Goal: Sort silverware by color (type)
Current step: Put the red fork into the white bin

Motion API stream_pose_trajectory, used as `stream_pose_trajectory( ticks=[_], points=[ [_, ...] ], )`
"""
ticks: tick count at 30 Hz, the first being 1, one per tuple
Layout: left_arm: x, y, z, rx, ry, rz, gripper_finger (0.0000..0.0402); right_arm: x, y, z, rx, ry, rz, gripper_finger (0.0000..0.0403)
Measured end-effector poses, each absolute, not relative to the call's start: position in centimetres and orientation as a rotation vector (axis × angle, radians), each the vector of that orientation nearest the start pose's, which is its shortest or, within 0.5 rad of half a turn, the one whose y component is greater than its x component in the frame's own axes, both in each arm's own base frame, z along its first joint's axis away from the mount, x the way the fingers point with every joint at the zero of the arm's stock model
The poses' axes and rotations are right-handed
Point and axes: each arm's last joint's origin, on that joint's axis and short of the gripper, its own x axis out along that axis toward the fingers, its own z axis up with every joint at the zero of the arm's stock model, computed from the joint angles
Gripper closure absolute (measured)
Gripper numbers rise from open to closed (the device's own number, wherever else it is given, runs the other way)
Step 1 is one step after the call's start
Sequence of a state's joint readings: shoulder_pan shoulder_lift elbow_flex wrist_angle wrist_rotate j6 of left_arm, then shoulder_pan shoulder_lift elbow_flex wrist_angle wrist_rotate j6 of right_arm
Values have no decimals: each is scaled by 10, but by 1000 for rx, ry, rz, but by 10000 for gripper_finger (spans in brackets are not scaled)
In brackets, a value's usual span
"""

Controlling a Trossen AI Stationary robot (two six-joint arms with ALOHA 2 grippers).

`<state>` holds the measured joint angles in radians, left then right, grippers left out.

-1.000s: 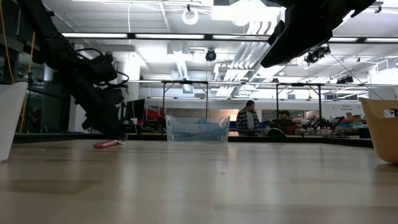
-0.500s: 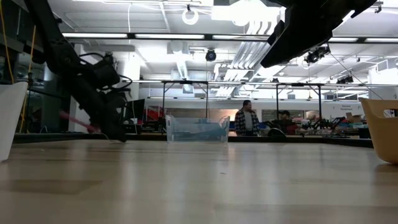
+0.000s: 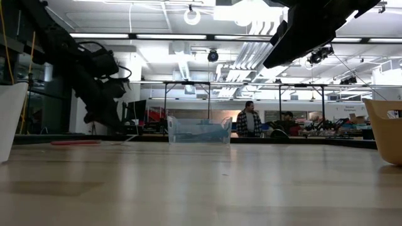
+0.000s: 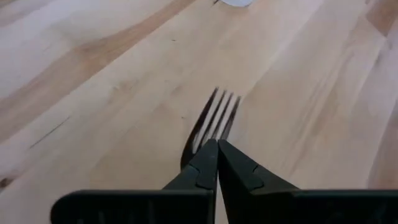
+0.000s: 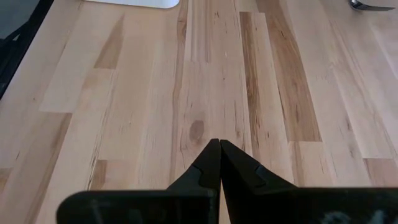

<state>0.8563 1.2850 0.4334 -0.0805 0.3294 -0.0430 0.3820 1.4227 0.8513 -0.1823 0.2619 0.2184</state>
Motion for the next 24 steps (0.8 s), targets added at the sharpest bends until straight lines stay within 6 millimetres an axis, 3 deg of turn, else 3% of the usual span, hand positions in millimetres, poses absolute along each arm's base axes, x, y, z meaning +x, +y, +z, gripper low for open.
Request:
stream_pose_trajectory(
  ticks=[5, 15, 24],
  points=[
    [151, 142, 151, -524, 767, 493, 368, 271, 101, 217, -30, 722, 35, 403],
    [172, 120, 169, -378, 1056, 453, 289, 271, 101, 217, -46, 722, 41, 403],
    [180, 125, 157, -251, 1250, 429, 282, 271, 101, 217, -47, 722, 42, 403]
  ],
)
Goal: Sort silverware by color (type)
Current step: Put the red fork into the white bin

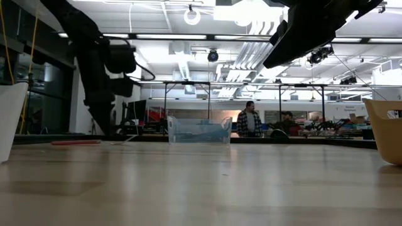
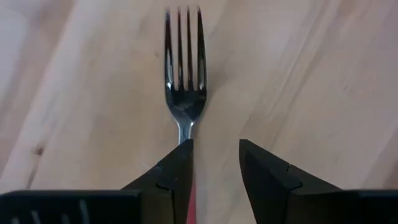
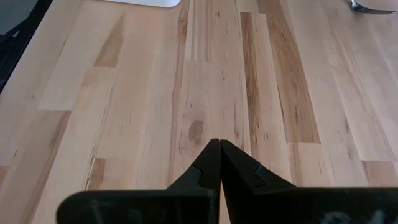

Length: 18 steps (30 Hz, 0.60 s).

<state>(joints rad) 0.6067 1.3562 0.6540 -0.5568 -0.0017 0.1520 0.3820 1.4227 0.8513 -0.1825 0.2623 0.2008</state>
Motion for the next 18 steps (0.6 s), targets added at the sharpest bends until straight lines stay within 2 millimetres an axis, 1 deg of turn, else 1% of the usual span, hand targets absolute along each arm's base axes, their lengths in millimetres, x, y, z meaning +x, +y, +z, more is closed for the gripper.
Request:
stream_pose_trajectory(
  ticks=[3, 6, 8, 12, 15, 18],
  points=[
    [184, 128, 149, -238, 1296, 417, 284, 271, 101, 217, -47, 722, 42, 403],
    [186, 133, 140, -198, 1365, 469, 284, 271, 101, 217, -47, 722, 42, 403],
    [188, 136, 136, -178, 1397, 500, 284, 271, 101, 217, -47, 722, 42, 403],
    [192, 138, 133, -182, 1425, 483, 288, 271, 101, 217, -47, 722, 42, 403],
    [193, 139, 131, -196, 1432, 459, 310, 271, 101, 217, -47, 722, 42, 403],
    [193, 138, 131, -215, 1430, 437, 350, 271, 101, 217, -48, 722, 42, 403]
  ],
)
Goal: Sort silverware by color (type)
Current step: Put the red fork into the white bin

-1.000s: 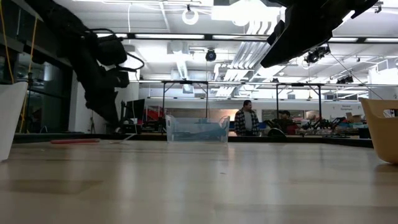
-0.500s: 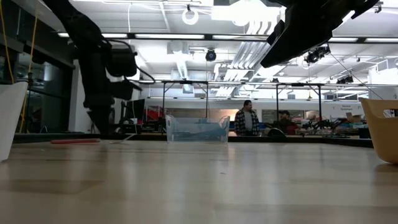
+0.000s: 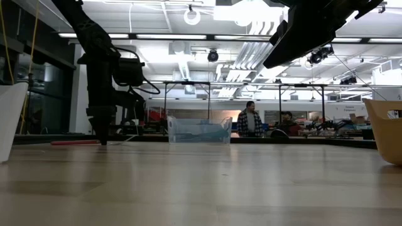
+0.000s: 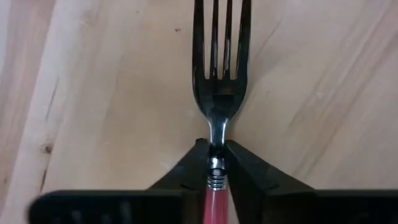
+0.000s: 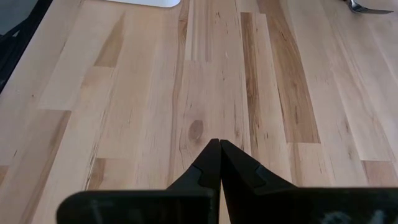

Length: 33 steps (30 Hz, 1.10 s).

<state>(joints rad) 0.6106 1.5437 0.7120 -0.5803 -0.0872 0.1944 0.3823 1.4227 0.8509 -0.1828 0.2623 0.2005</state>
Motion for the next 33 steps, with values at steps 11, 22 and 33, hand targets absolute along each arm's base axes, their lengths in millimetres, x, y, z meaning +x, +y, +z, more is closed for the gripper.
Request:
stream_pose_trajectory(
  ticks=[11, 22, 33],
  points=[
    [187, 133, 142, -264, 1483, 389, 392, 271, 101, 217, -47, 722, 42, 403],
    [213, 116, 215, -265, 1363, 397, 399, 271, 101, 217, -49, 726, 42, 403],
    [217, 39, 255, -479, 1352, 359, 400, 274, 102, 210, -94, 743, 54, 403]
  ],
)
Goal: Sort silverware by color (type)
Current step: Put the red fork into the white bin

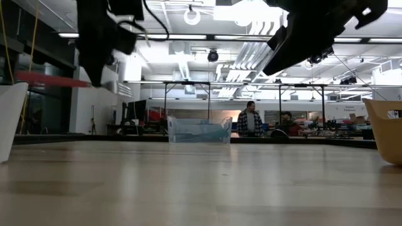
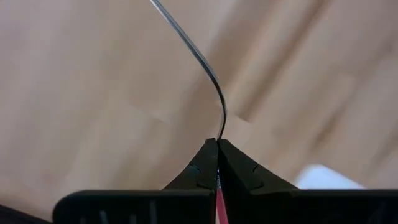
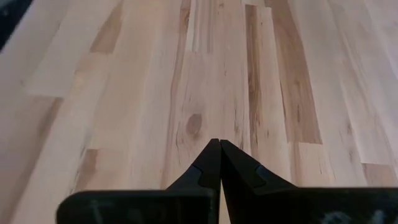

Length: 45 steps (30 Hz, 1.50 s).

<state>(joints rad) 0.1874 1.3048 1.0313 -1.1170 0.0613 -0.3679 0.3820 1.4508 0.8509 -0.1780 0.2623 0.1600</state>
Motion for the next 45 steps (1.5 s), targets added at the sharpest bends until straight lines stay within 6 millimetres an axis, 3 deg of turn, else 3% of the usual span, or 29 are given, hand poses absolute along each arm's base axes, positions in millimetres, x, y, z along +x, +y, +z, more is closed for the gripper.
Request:
stream_pose_trajectory(
  ticks=[8, 18, 25, 32, 45],
  points=[
    [205, -36, 269, -647, 1318, 338, 401, 283, 104, 194, -155, 757, 18, 403],
    [179, -128, 270, -770, 1278, 319, 401, 284, 104, 194, -150, 752, 12, 403],
    [172, -180, 244, -715, 1209, 372, 401, 284, 104, 194, -155, 751, 10, 403],
    [174, -204, 211, -615, 1248, 438, 402, 284, 104, 194, -151, 751, 7, 403],
    [169, -217, 198, -622, 1254, 468, 401, 284, 104, 194, -149, 751, 6, 403]
  ],
)
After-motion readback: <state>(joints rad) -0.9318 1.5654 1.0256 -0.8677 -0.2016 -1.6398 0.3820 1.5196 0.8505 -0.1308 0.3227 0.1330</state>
